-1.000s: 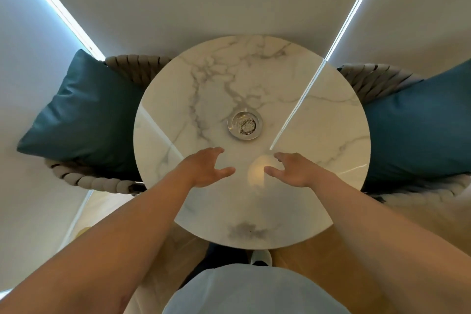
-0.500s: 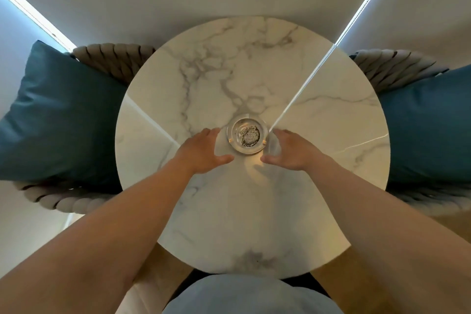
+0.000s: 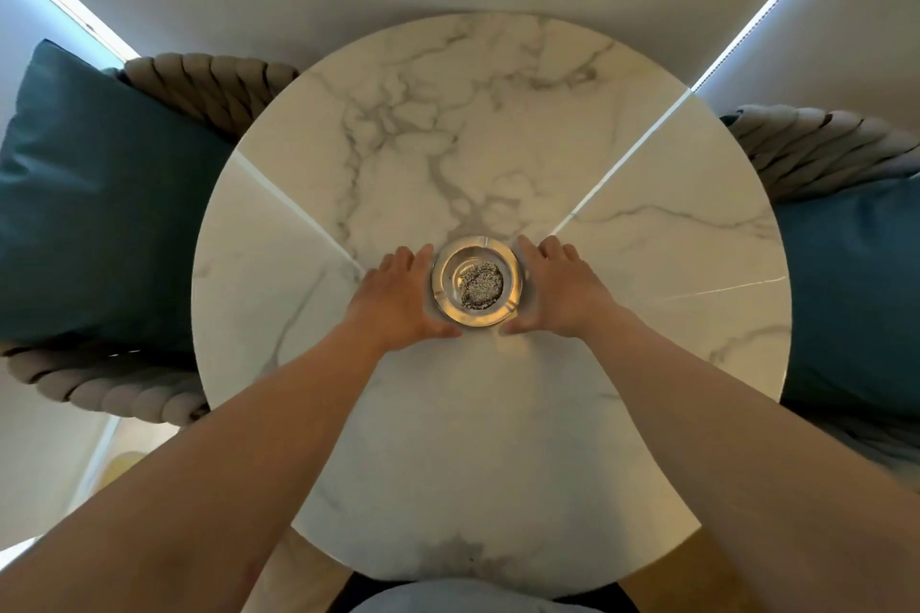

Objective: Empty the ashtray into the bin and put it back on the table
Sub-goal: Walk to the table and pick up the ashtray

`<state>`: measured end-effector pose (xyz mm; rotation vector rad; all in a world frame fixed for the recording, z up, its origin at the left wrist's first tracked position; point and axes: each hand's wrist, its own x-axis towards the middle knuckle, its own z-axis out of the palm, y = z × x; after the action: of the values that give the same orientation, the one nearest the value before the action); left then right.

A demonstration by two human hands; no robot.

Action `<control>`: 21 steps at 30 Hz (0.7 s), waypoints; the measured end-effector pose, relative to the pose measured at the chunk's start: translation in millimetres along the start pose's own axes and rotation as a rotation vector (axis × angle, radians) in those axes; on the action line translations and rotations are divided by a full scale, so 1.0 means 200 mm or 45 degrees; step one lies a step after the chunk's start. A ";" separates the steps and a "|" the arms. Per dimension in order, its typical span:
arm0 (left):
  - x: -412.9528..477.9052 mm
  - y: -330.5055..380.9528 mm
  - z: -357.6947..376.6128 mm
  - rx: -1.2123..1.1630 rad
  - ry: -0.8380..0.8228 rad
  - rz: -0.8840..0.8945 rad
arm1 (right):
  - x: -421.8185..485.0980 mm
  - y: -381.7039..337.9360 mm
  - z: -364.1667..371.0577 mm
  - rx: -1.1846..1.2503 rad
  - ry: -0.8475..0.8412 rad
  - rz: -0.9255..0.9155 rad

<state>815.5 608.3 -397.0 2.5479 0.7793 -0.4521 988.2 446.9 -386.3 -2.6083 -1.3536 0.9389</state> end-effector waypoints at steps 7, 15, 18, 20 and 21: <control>0.05 0.00 0.01 0.026 0.043 0.045 | 0.04 -0.01 0.00 -0.004 0.037 -0.070; 0.06 0.01 0.03 0.058 0.053 0.075 | 0.04 -0.02 0.01 -0.036 0.009 -0.060; 0.06 0.01 0.03 0.069 0.063 0.076 | 0.04 -0.03 0.01 -0.041 0.013 -0.058; 0.06 0.00 0.03 0.069 0.072 0.082 | 0.05 -0.03 0.02 -0.036 0.018 -0.057; 0.06 0.00 0.03 0.071 0.076 0.085 | 0.05 -0.03 0.02 -0.033 0.017 -0.057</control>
<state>824.5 611.0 -407.1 2.6407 0.7093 -0.3832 986.3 456.4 -392.1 -2.5866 -1.4245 0.9021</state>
